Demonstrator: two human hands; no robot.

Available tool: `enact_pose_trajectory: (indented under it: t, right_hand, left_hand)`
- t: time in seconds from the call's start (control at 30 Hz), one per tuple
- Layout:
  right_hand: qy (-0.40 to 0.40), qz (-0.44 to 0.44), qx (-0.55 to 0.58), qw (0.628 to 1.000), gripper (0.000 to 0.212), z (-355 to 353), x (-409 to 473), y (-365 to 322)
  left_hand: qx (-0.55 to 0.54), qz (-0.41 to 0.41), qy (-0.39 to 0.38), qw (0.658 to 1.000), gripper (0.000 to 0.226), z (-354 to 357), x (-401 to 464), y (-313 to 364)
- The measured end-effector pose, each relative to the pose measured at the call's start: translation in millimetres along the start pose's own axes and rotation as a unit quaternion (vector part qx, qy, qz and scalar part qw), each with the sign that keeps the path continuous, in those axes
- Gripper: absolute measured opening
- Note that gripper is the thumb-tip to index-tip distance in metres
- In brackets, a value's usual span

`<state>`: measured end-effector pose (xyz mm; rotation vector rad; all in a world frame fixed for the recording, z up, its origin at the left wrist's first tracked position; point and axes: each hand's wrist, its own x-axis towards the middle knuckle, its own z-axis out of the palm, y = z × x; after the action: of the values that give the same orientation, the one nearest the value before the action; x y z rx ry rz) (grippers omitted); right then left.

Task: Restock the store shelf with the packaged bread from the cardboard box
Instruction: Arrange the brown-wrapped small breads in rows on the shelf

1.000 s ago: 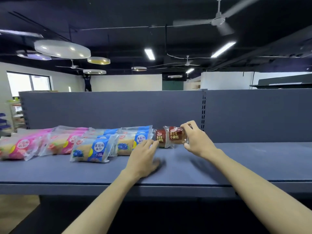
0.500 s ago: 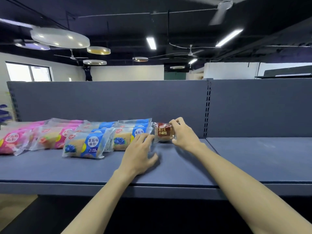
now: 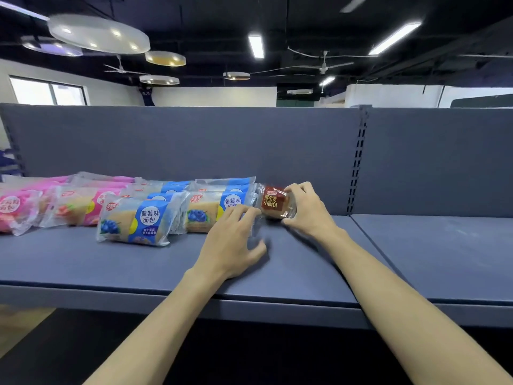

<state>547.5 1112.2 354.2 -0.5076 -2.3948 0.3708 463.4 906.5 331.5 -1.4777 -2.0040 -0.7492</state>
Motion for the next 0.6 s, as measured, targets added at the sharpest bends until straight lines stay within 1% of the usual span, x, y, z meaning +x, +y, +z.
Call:
enact_pose_trajectory:
  t: [0.2,0.4,0.6]
  right_hand:
    - [-0.005,-0.005,-0.019,1.000,0.068,1.6,0.0,4.4]
    - [-0.011,0.044,0.034,0.998,0.075,2.0,-0.6,9.7]
    - [-0.025,0.044,0.054,0.997,0.069,3.1,-1.1,8.2]
  left_hand:
    - [0.000,-0.005,-0.002,1.000,0.047,-0.6,-0.8,0.1]
    - [0.004,-0.008,-0.012,1.000,0.048,-1.0,-1.3,0.5]
    - [0.004,-0.010,-0.013,1.000,0.046,-1.9,-1.7,1.1]
